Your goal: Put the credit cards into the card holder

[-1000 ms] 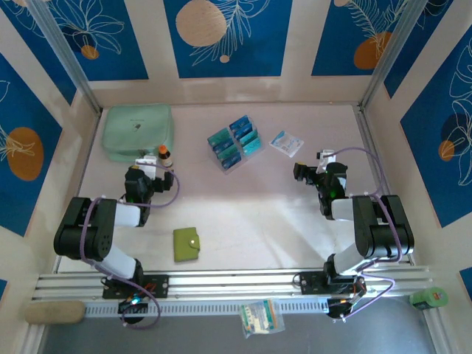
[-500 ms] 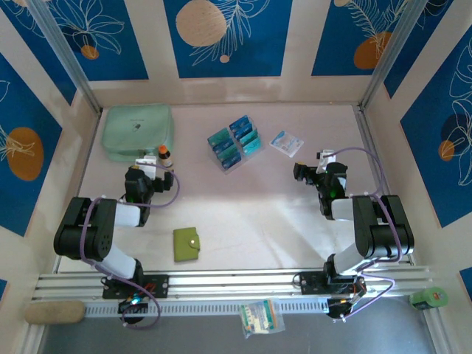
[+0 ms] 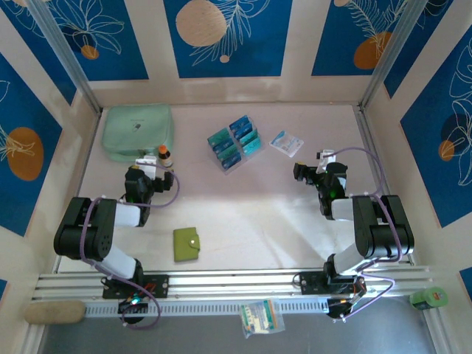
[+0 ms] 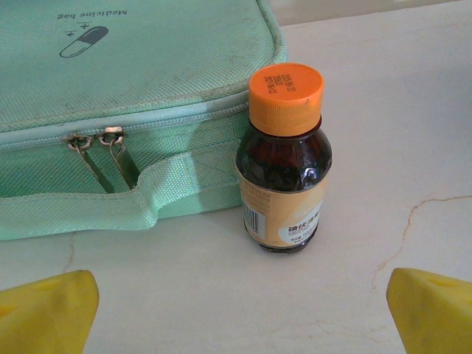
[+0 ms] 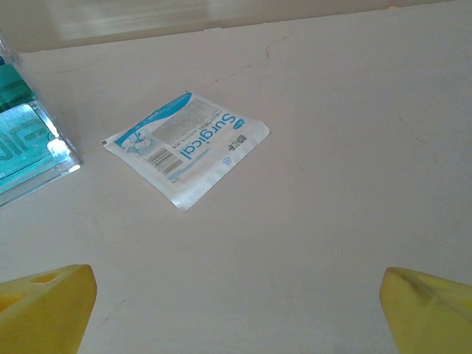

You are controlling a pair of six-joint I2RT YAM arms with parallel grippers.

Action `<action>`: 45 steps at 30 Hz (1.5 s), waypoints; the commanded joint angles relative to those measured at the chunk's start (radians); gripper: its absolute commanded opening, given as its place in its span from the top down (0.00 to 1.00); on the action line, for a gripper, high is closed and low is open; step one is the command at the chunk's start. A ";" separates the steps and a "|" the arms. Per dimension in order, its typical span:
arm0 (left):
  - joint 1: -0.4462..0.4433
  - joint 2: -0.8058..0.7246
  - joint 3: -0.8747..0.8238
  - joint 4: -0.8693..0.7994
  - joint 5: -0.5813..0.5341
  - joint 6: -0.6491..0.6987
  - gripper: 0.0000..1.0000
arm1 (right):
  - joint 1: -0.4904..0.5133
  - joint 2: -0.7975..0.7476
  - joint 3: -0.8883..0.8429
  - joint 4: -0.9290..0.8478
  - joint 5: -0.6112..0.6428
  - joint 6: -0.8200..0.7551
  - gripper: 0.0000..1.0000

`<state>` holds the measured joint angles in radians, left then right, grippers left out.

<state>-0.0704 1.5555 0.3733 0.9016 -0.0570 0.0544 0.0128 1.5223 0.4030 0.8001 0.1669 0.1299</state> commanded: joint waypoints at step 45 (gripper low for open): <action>-0.012 -0.590 0.282 -1.080 0.033 -0.666 0.00 | 0.144 -0.292 0.399 -0.957 -0.163 0.494 0.00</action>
<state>-0.0742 1.0061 0.6670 0.0097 -0.1093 -0.4732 0.0662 1.2640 0.7628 -0.0509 0.0250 0.6292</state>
